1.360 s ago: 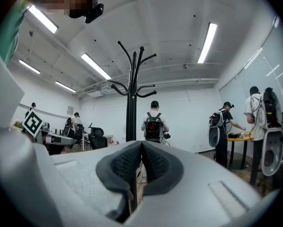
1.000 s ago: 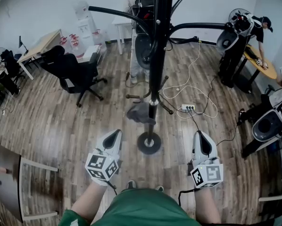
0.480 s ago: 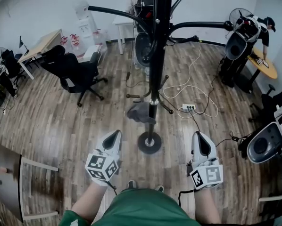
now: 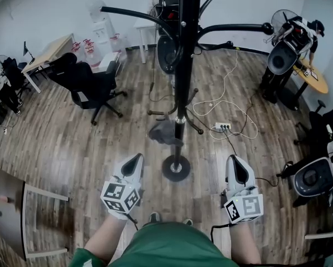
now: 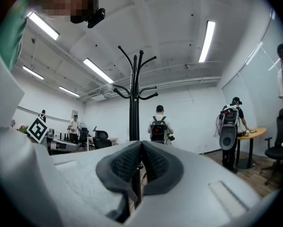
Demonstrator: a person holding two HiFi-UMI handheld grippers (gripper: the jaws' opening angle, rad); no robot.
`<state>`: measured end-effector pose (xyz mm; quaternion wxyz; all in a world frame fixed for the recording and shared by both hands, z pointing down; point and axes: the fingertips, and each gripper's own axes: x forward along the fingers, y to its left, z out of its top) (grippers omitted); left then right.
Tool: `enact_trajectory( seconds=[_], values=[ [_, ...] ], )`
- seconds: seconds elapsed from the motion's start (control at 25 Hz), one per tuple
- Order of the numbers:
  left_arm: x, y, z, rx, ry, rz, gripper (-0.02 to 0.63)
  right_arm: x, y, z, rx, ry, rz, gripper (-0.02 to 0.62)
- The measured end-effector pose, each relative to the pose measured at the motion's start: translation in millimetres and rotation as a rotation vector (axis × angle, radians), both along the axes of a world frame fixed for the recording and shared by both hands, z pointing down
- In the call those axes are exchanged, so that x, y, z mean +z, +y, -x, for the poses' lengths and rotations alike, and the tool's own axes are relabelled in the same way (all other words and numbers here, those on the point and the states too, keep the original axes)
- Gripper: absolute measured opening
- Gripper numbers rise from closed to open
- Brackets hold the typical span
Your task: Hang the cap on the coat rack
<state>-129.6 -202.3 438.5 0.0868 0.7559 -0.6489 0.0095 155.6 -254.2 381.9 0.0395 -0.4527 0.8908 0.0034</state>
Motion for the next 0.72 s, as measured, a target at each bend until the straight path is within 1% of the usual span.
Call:
enact_trajectory(
  seconds=[0.72],
  values=[
    [4.5, -5.0, -26.0, -0.033, 0.003, 0.001, 0.012, 1.0, -13.0, -21.7, -0.054, 0.003, -0.005, 0.002]
  ],
)
